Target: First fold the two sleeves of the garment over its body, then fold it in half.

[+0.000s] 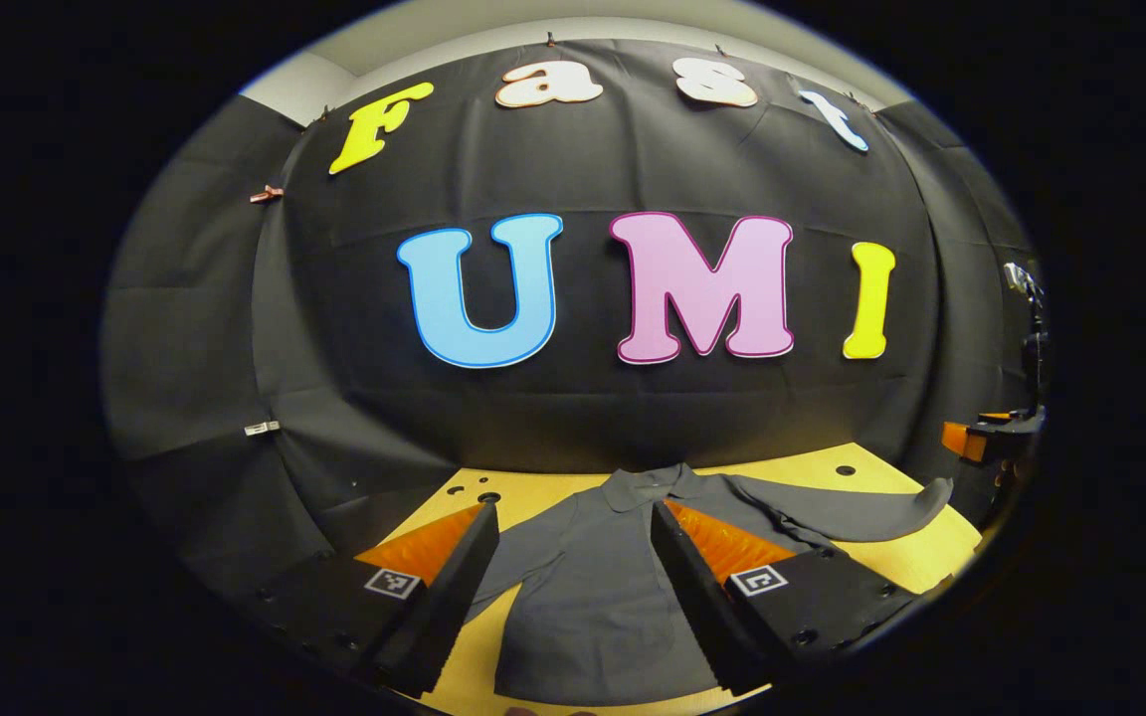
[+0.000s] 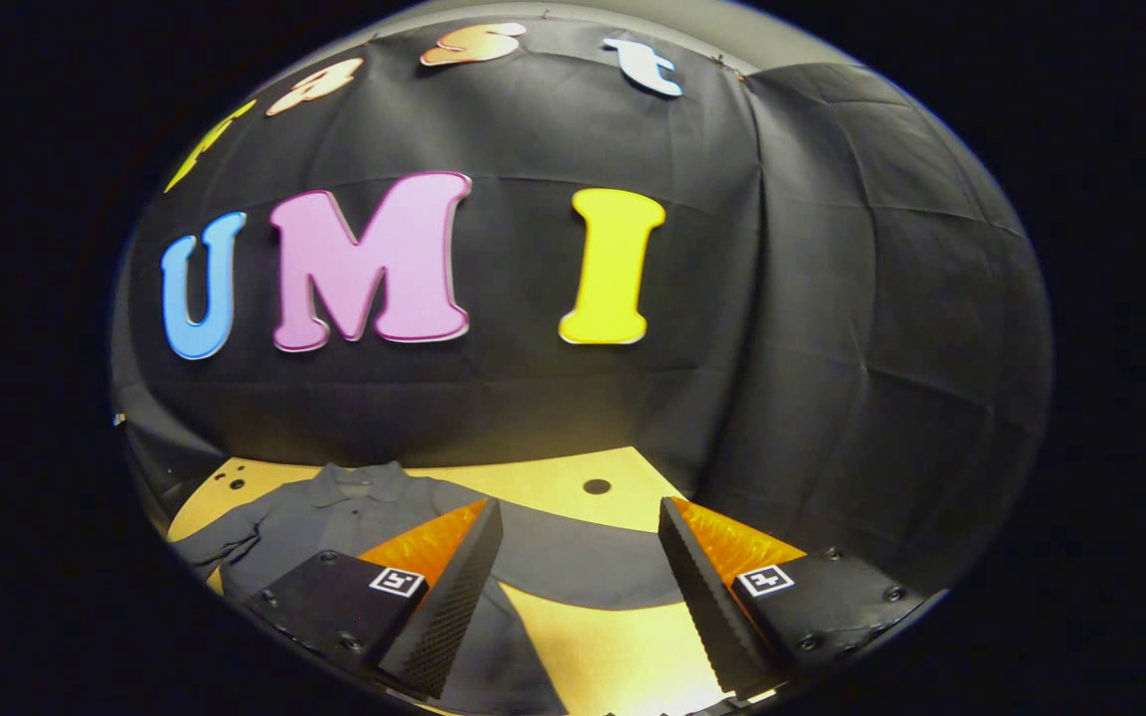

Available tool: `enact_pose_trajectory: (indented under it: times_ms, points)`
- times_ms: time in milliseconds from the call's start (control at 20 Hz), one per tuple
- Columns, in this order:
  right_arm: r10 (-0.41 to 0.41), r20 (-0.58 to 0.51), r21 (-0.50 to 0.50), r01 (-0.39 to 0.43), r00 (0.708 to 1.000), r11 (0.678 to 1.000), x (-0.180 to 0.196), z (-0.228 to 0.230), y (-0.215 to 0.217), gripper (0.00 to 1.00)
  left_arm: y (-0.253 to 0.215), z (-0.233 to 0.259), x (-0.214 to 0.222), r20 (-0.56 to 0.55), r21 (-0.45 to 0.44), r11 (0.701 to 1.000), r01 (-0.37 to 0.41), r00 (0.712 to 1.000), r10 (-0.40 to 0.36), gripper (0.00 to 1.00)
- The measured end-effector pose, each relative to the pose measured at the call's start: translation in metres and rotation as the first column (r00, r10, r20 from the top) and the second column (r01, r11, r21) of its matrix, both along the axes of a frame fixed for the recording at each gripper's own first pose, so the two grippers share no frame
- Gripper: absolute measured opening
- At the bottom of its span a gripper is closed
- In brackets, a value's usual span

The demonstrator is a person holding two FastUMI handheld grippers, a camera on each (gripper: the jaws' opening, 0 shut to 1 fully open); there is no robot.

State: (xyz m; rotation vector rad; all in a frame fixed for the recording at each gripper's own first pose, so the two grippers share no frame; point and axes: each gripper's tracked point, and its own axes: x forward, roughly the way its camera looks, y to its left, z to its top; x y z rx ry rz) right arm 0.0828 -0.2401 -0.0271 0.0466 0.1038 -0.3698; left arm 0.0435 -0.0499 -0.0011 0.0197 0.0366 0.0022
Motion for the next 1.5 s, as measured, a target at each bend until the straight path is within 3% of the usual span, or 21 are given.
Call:
enact_pose_trajectory:
  times_ms: [350, 600, 1100, 1500]
  points:
    - [-0.177, -0.108, 0.015, 0.180, 0.978, 0.984, 0.028, -0.051, -0.100, 0.98, -0.001, -0.017, 0.008, -0.070, 0.018, 0.999, -0.044, 0.997, 0.045, 0.97]
    - [-0.237, -0.239, 0.086, 0.264, 0.942, 0.961, 0.056, -0.103, -0.163, 0.98, -0.018, -0.026, 0.014, -0.108, 0.042, 0.998, -0.042, 0.993, 0.046, 0.98]
    - [-0.171, -0.439, 0.203, 0.283, 0.882, 0.937, 0.102, -0.192, -0.204, 0.98, -0.026, -0.036, 0.014, -0.163, 0.077, 0.991, -0.106, 0.980, 0.118, 0.98]
    - [-0.141, -0.516, 0.268, 0.316, 0.845, 0.910, 0.110, -0.225, -0.212, 0.98, -0.040, -0.045, 0.014, -0.189, 0.039, 0.992, -0.121, 0.974, 0.127, 0.97]
